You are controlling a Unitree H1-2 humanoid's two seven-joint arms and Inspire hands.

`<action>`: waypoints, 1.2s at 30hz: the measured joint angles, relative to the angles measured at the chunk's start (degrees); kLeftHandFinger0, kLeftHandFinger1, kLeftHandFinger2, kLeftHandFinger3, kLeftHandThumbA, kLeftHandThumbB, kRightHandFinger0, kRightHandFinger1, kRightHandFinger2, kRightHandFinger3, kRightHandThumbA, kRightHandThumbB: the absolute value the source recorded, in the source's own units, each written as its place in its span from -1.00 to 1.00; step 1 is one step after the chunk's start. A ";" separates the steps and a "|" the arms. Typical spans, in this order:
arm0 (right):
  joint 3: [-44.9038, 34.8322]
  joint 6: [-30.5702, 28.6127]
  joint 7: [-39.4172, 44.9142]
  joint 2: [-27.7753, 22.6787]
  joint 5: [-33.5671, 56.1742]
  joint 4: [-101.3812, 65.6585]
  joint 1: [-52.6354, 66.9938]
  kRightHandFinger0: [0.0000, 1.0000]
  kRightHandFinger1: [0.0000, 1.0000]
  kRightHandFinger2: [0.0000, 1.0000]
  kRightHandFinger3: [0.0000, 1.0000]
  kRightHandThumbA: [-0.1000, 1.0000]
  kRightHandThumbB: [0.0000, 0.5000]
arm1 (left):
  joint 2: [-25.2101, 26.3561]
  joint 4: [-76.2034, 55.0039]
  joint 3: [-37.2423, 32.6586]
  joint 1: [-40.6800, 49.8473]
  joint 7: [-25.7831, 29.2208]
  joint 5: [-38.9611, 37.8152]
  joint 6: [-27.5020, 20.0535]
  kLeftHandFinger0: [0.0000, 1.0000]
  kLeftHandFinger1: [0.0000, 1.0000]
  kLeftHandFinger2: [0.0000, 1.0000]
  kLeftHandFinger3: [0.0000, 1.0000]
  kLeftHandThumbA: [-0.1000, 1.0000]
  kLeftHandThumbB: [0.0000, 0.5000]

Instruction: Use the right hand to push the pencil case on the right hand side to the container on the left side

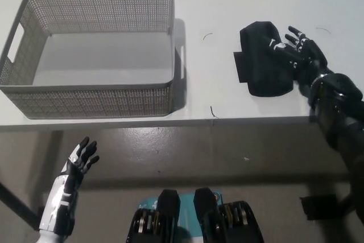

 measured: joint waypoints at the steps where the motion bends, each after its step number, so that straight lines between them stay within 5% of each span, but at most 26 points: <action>1: 0.09 -0.11 -0.03 0.15 -0.02 0.00 0.02 1.00 1.00 1.00 1.00 1.00 0.31 | 0.01 0.00 0.01 0.00 0.00 0.00 0.00 1.00 1.00 1.00 1.00 1.00 -0.08; 15: 1.16 -1.75 -1.52 4.82 -0.10 -0.15 0.16 1.00 1.00 1.00 1.00 1.00 0.15 | 0.06 -0.02 0.07 -0.34 -0.03 -0.03 -0.92 1.00 1.00 1.00 1.00 1.00 -0.12; 22: 0.67 -1.92 -2.08 8.63 0.25 -0.15 -0.61 1.00 1.00 1.00 1.00 1.00 0.47 | 0.06 -0.03 0.11 -0.53 -0.01 0.08 -1.33 1.00 1.00 1.00 1.00 1.00 -0.08; 36: -1.82 -2.62 -3.51 16.92 2.32 -0.22 -1.46 1.00 1.00 1.00 1.00 1.00 0.22 | 0.06 -0.60 0.60 -0.67 0.01 0.63 -1.24 1.00 1.00 1.00 1.00 1.00 -0.06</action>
